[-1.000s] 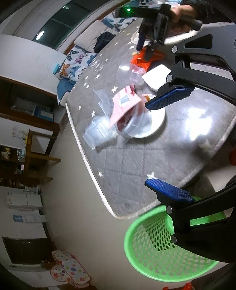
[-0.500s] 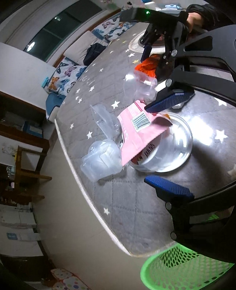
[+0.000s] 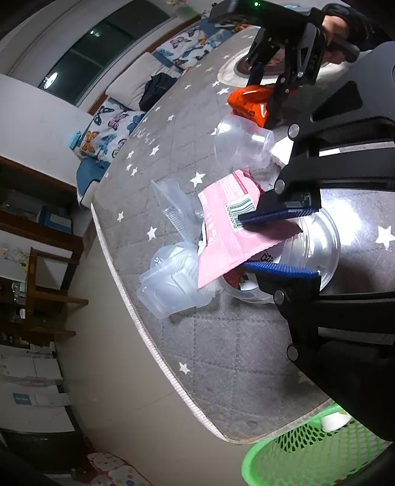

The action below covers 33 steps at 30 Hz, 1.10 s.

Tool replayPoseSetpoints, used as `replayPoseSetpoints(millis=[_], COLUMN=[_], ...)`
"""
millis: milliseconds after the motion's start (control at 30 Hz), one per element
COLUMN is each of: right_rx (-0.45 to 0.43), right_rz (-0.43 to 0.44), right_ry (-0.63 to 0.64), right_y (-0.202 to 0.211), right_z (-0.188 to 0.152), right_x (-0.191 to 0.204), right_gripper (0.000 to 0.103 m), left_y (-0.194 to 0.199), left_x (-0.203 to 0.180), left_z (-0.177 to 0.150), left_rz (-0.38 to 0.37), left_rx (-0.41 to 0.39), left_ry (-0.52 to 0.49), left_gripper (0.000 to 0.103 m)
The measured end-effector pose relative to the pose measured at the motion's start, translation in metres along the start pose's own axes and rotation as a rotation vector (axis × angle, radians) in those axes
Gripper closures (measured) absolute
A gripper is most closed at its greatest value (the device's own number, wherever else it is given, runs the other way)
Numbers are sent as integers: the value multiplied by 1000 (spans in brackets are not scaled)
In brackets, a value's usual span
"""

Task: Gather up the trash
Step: 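Grasp the pink wrapper with the left gripper while the right gripper grasps the orange snack wrapper, then carry both wrappers over the wastebasket and open both grippers to drop them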

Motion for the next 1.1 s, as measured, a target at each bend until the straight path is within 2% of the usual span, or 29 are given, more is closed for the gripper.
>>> replayPoseSetpoints(millis=[200,567,900,1100], right_rx=[-41,-119,-170,-184], right_rz=[3,27,105,178], right_ry=[-26,-25,54,121], right_y=[22,62,80,79], right_z=[1,16,44,59], right_x=[-1,18,78,131], right_gripper=[44,44,44,44], left_y=[23,79,140,179], left_x=[-6,10,66,121], left_z=[2,3,-8,-25], left_rz=[-19,-53,-31,50], left_rx=[-45,-138,-221,-268], left_ry=[6,50,143,209], left_gripper=[93,98,100,100])
Point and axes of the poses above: each gripper's, at about its wrist camera, not at the fingertips, and y roughly against the way its jaws point, x to its left, z to its top, the point moved 10 cm from there along -y, roughly the way its jaws point, and after that the axes turned 6 degrees about y, right-handed, at the moved point
